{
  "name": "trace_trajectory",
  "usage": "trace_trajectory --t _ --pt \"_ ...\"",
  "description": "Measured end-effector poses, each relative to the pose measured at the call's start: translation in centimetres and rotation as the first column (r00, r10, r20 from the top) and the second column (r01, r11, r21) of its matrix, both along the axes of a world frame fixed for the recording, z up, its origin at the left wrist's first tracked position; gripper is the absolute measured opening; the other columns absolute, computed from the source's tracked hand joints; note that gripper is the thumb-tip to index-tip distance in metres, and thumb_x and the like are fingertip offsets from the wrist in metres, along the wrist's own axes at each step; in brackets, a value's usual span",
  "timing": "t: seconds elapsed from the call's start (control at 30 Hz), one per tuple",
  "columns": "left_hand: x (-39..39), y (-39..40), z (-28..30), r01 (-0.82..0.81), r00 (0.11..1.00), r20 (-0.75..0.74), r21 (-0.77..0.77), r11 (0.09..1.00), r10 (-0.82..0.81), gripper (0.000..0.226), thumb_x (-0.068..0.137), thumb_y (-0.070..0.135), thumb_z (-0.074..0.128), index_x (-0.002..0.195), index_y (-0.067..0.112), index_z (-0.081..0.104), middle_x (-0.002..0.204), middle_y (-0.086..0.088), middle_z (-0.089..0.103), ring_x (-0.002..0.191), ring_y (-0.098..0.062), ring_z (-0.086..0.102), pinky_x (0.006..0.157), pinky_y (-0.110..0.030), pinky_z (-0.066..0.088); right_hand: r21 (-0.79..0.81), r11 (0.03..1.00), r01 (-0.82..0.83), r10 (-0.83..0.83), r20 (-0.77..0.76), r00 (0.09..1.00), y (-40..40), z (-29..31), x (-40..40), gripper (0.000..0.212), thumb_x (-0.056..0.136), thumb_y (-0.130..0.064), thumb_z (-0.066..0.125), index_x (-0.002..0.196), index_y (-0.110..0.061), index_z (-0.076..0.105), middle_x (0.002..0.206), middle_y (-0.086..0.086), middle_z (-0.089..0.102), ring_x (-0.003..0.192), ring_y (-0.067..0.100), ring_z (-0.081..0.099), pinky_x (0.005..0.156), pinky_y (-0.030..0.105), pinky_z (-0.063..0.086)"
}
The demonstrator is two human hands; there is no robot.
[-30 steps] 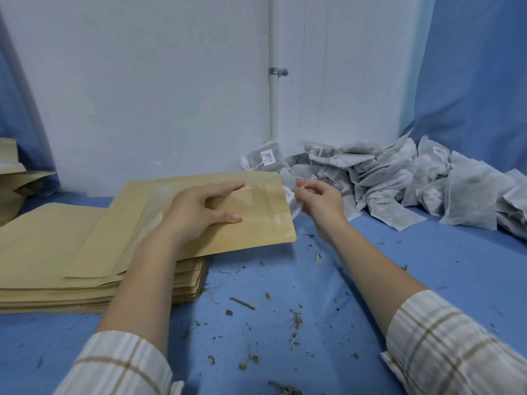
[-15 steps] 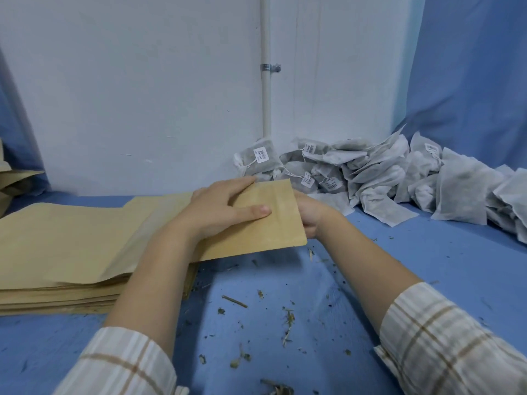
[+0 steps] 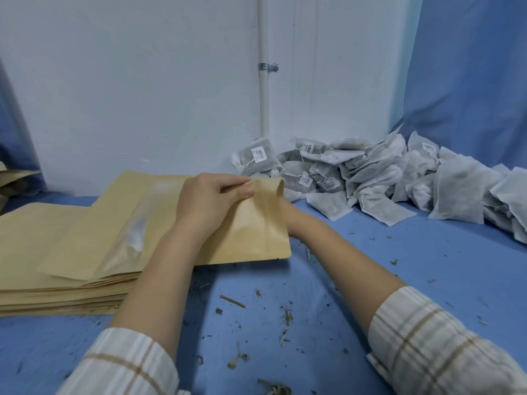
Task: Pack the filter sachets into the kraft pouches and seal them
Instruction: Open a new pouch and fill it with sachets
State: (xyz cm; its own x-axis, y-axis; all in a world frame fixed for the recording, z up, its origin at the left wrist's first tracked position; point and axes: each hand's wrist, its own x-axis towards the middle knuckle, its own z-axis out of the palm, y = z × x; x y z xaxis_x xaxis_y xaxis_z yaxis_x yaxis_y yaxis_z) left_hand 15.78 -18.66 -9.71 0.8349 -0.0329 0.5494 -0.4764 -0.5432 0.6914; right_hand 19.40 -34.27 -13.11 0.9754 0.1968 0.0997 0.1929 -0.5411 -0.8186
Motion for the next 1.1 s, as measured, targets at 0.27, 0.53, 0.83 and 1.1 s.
trace_trajectory --t 0.27,0.53,0.83,1.1 --pt "0.3 1.5 -0.1 -0.149 0.989 0.007 -0.120 0.982 0.151 0.022 0.079 0.037 0.072 0.099 0.030 0.075 0.102 0.010 0.072 0.094 0.000 0.058 0.081 -0.016 0.039 -0.716 0.457 0.527 -0.481 0.300 0.824 -6.1 -2.9 0.4 0.044 0.093 -0.050 0.033 0.121 -0.029 0.059 0.146 0.018 0.027 0.135 0.036 0.018 0.112 0.046 0.012" --pt "0.6 1.6 -0.4 -0.157 0.987 0.006 -0.134 0.978 0.159 0.022 0.081 0.038 0.070 0.101 0.031 0.074 0.104 0.011 0.072 0.092 0.003 0.055 0.070 -0.001 0.034 -0.124 0.663 0.738 -0.601 0.501 0.623 -5.9 -1.8 -0.2 0.024 0.088 -0.029 0.052 0.111 -0.022 0.056 0.090 0.001 0.063 0.088 0.021 0.057 0.068 0.028 0.041" --pt "0.7 1.8 -0.4 -0.188 0.980 0.036 -0.135 0.973 0.194 0.021 0.084 0.038 0.068 0.102 0.030 0.074 0.105 0.010 0.072 0.090 0.005 0.053 0.065 0.005 0.032 0.758 0.589 0.281 -0.255 -0.157 0.954 -3.8 0.8 -1.2 0.011 0.084 -0.007 0.048 0.089 -0.007 0.057 0.081 0.010 0.057 0.063 0.017 0.052 0.055 0.026 0.038" --pt "-0.4 0.0 -0.3 0.092 0.996 -0.006 -0.060 0.994 -0.093 0.016 0.077 0.031 0.075 0.091 0.038 0.073 0.096 0.020 0.070 0.086 0.022 0.055 0.077 0.004 0.035 0.433 0.874 0.221 -0.178 -0.138 0.974 -1.0 2.5 -2.1 0.022 0.091 0.001 0.048 0.109 0.007 0.059 0.094 0.017 0.062 0.084 0.025 0.060 0.080 0.036 0.051"
